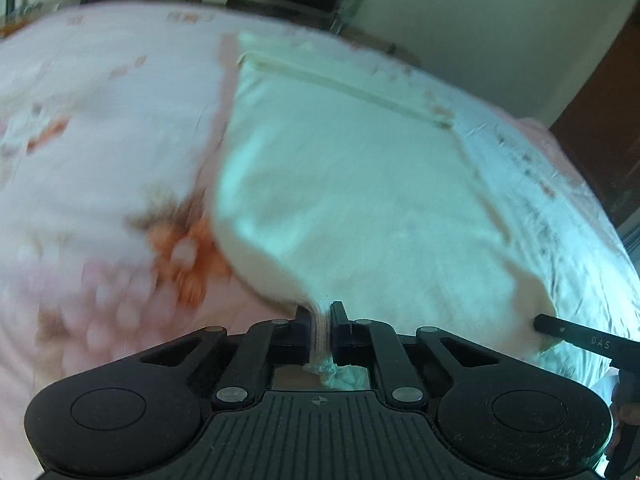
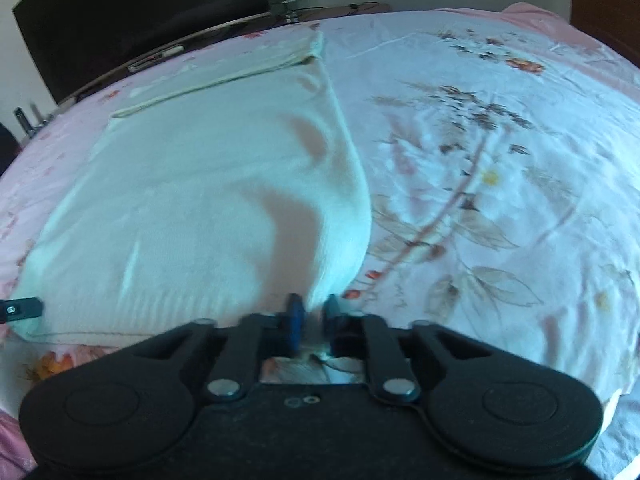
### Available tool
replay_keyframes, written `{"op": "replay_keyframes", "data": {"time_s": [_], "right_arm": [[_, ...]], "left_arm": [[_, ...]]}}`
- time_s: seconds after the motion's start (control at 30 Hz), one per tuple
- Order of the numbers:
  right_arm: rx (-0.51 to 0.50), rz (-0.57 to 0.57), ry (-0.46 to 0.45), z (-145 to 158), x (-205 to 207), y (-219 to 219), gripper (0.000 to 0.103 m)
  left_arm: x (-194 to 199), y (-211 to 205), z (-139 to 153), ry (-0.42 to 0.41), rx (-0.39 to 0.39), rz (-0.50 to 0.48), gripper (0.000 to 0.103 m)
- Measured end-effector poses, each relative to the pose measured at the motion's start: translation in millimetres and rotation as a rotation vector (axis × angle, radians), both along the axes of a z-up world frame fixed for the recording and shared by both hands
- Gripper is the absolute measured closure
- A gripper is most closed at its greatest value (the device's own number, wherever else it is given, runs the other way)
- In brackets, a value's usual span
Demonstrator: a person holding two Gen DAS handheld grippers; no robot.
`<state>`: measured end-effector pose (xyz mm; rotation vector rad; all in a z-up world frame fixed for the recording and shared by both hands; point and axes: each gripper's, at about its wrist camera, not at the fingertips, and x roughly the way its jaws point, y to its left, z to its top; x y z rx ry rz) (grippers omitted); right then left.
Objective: Fold small clothes
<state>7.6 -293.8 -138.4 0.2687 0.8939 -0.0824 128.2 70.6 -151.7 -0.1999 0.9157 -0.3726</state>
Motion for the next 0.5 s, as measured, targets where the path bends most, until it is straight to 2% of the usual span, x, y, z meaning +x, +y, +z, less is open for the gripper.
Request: {"op": "replay_keyframes", "data": {"time_s": [0.23, 0.5], "right_arm": [[0.041, 0.026, -0.168, 40.8, 38.6, -5.4, 0.093], [0.009, 0.034, -0.261, 61.6, 117.9, -21.9, 0.093]], "left_arm": [[48.9, -14.3, 41.5, -0.164, 0.009, 0.029, 0.093], [132.5, -31.3, 69.2, -0.275, 0.058, 0.081, 0.093]]}}
